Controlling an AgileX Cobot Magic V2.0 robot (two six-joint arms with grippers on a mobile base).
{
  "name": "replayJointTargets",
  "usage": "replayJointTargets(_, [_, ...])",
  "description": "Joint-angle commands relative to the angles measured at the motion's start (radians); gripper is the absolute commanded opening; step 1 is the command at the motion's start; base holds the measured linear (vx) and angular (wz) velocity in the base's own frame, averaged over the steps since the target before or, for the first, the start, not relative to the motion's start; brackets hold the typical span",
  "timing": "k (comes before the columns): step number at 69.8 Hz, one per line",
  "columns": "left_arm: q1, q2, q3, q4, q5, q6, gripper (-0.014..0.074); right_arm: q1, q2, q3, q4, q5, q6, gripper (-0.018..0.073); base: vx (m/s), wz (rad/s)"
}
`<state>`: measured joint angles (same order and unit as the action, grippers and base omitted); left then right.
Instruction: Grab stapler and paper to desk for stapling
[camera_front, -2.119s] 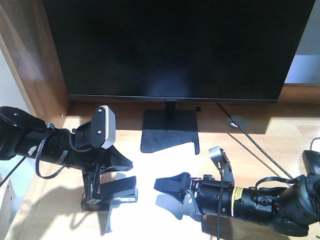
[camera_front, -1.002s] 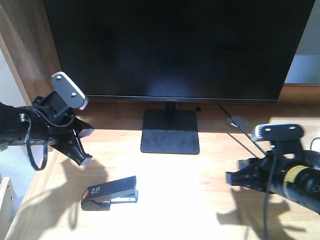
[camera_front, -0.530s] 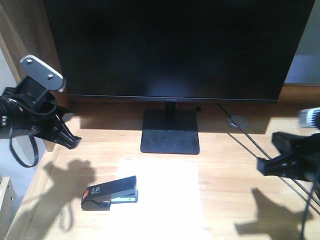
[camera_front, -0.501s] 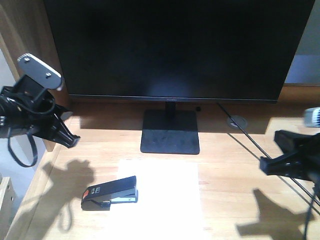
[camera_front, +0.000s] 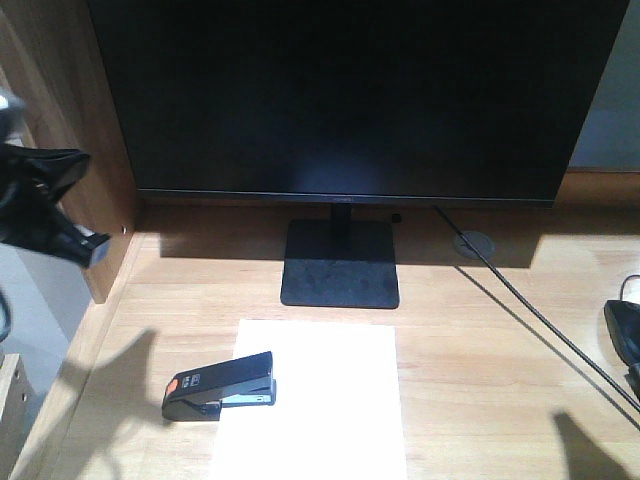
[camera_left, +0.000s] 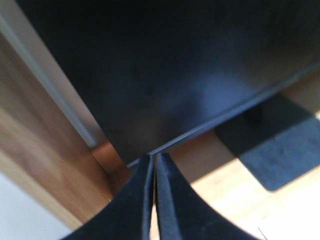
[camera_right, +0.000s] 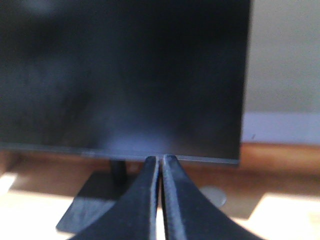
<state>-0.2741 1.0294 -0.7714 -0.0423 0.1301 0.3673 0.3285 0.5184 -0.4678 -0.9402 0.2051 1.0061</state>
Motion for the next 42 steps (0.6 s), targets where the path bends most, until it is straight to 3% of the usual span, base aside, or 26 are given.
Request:
replayJointTargets(1, [-0.003, -0.086, 0.026, -0.001, -0.106, -0.009, -0.0006, -0.001, -0.043, -0.023, -0.014, 0.006, -0.014, -0.0007, 0.00, 0.00])
replayJointTargets(18, [-0.003, -0.310, 0.187, -0.001, -0.148, -0.007, -0.0006, -0.001, -0.167, 0.049, -0.006, 0.005, -0.014, -0.0006, 0.00, 0.00])
replayJointTargets(42, [-0.003, -0.608, 0.336, -0.001, -0.099, -0.007, -0.0006, -0.001, -0.336, 0.217, -0.004, -0.062, -0.014, -0.0006, 0.00, 0.00])
